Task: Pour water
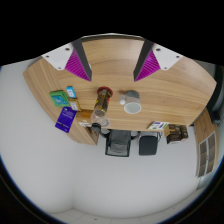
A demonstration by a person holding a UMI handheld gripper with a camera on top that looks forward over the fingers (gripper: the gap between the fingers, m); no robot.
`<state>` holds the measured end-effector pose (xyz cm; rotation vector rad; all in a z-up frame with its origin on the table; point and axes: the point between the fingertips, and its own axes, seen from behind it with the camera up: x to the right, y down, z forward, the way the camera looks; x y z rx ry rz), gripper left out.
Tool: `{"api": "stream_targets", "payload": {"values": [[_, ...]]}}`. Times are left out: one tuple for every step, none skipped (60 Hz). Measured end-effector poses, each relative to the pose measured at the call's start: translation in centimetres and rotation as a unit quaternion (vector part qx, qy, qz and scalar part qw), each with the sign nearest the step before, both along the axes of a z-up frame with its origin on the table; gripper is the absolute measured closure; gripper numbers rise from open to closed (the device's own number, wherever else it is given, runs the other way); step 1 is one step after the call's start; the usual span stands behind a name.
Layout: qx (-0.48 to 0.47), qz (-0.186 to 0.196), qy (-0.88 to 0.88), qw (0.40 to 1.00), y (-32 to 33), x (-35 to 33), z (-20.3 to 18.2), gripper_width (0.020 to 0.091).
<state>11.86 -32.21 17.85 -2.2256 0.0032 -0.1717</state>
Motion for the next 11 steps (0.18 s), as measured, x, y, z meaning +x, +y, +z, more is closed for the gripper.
{"api": "stream_targets", "payload": {"values": [[-0.001,-0.002,0.002,1.000,-0.3,-0.1,0.0,0.0251],[-0.002,-0.004,0.006,1.000,-0.6,-0.2,-0.1,0.0252],[-0.004,-0.006,0.008,1.000,-0.9,-0.3,-0.1,0.0252],[-0.005,-0.009,0.009,1.000,-1.1,-0.3,-0.2,0.0252],[-0.007,-0.012,0.009,1.000,-1.3,-0.2,-0.2,0.0251],[-0.010,-0.016,0.009,1.000,-1.4,-0.2,-0.3,0.0250],[-0.012,-0.018,0.009,1.000,-1.6,-0.2,-0.3,0.0251],[-0.013,-0.019,0.009,1.000,-1.6,-0.2,-0.3,0.0250],[-0.012,-0.019,0.009,1.000,-1.7,-0.3,-0.3,0.0249],[-0.011,-0.019,0.010,1.000,-1.6,-0.4,-0.2,0.0250],[-0.009,-0.019,0.011,1.000,-1.6,-0.5,-0.1,0.0248]]}}
